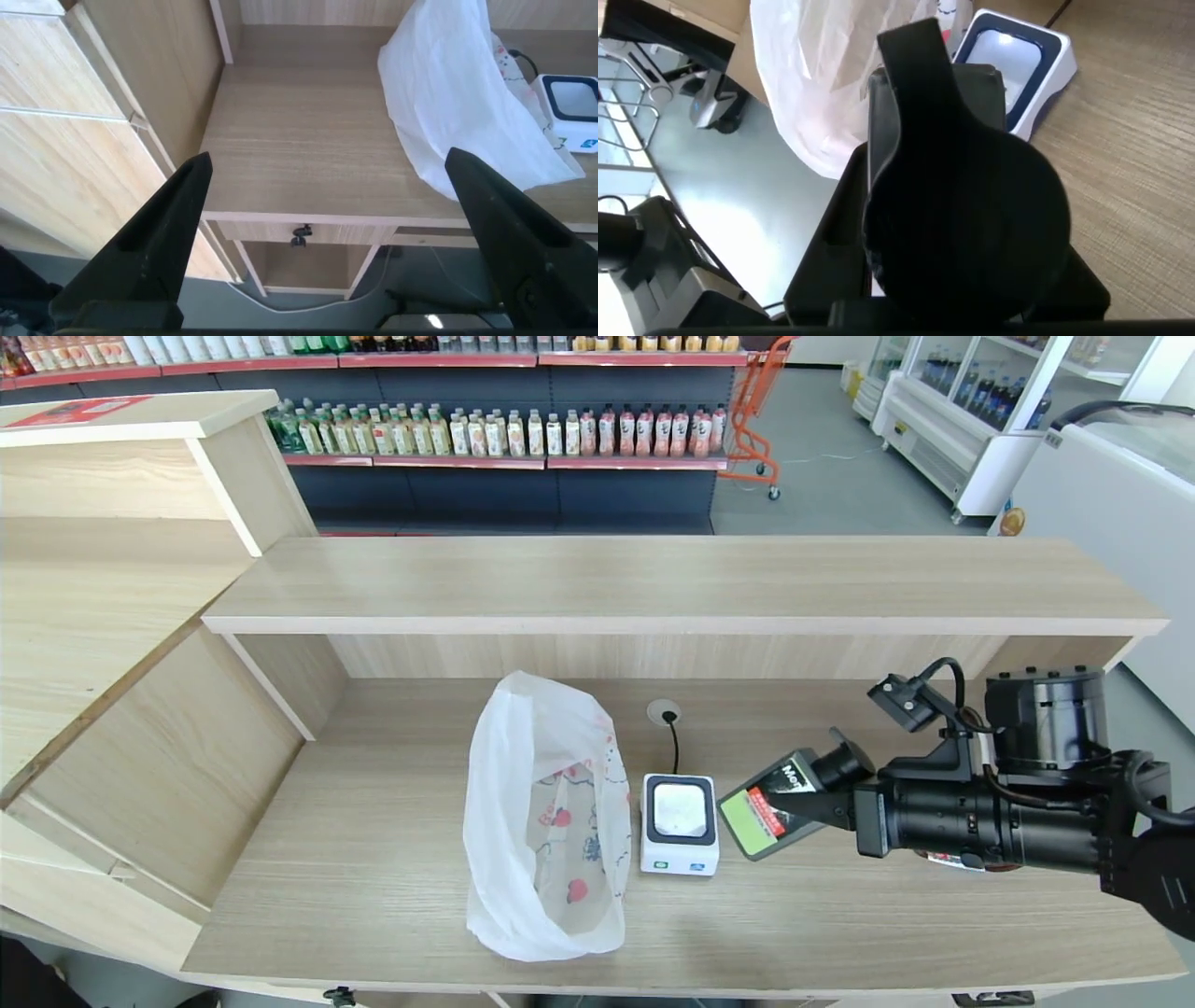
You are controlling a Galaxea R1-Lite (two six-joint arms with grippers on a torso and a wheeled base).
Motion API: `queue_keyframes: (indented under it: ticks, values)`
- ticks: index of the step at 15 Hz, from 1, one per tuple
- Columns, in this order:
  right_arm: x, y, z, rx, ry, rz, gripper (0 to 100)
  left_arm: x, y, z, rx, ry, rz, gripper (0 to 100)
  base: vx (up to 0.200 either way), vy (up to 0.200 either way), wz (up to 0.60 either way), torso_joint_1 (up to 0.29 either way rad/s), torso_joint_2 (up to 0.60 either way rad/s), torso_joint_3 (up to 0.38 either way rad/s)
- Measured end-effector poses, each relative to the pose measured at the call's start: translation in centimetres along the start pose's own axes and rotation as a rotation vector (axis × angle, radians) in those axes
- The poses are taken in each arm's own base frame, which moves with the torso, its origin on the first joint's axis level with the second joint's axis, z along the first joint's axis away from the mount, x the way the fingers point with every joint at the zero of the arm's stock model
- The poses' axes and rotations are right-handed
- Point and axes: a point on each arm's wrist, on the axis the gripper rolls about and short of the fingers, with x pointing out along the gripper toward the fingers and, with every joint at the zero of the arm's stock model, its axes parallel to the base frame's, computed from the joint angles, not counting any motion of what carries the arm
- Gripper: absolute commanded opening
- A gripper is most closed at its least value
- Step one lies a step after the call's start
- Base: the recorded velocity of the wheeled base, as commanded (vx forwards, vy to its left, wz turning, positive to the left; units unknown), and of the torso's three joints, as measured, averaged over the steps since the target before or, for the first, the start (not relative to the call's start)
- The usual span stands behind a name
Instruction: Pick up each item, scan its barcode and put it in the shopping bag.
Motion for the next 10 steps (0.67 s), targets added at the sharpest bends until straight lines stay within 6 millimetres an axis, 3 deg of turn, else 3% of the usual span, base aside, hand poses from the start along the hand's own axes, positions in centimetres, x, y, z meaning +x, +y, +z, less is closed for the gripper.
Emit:
queue_keyframes:
  ticks: [4,10]
  values:
    - [0.1,0.0,0.0,0.036,0.000,0.001,0,0.0,0.0,0.0,-0.002,0.000,-0.001,100,0.000,0.200,0.00,0.007,0.00,0.002]
    - [1.4,1.0,-0.2,0.114,0.026,0.033,0,0.0,0.0,0.0,-0.002,0.000,0.000,100,0.000,0.000,0.00,0.000,0.00,0.000]
